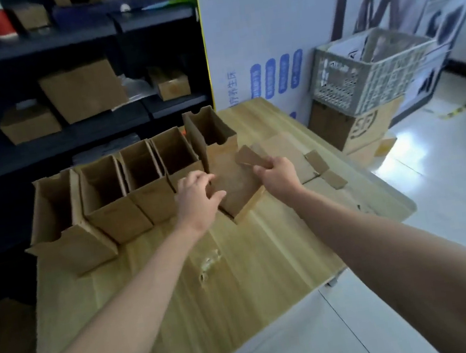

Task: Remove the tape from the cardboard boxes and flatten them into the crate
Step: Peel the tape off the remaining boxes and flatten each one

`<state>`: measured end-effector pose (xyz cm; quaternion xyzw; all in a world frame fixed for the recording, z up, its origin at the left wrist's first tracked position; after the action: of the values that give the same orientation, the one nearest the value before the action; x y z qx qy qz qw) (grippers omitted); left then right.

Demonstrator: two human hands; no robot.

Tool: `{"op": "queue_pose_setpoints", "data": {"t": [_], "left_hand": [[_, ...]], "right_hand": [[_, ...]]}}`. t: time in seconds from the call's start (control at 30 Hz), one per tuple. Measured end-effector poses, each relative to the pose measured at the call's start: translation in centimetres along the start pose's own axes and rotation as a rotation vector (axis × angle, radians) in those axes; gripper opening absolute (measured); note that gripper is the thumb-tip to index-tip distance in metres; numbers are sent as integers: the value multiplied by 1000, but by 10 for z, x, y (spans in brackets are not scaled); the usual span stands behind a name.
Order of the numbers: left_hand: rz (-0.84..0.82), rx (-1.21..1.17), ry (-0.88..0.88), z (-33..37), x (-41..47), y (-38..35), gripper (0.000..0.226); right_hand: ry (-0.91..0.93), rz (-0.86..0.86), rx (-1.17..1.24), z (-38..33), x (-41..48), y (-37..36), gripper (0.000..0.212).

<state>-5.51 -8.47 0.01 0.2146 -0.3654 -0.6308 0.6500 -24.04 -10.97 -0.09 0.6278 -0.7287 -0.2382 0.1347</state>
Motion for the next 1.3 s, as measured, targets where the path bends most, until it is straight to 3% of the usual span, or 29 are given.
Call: {"op": "queue_pose_setpoints", "data": {"t": [0.17,0.27,0.37,0.57,0.73,0.87,1.03,1.17,1.3], "left_hand": [[-102,63,-91,41,22,-63,51],[-91,111,-176,65,30,-91,44],[-189,87,-172,80,33,-119,34],[-352,107,-118,88,27,-156,17],[-505,125,-83,78,20,-170,20],[-556,111,-123,67,18,-171,27],[-598,57,-171,62,21,-173,32],[-596,27,-177,63,22,-177,29],[-554,185,-217,71,17,-182,49]], "right_hand": [[-128,110,81,46,5,62,18],[-202,178,137,69,3,85,8],[-273,177,200,93,-2,99,8],[-396,197,247,130,-12,104,43],[-508,200,268,149,-23,90,39],[-385,172,-24,150,-22,82,51],[-152,-85,-595,147,-16,86,87],[-152,-209,-739,153,-9,91,93],[-177,-197,-737,157,-7,88,97]]}}
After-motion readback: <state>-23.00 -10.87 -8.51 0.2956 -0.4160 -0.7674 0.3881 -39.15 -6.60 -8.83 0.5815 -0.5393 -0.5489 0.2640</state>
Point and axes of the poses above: each hand's wrist, its own x-axis towards the middle knuckle, its own y-axis out of the back of the hand, z = x × y, the point moved 3 cm from there along x, towards the middle knuckle, and after that the axes turned 3 degrees about -x, right-handed, at the moved point
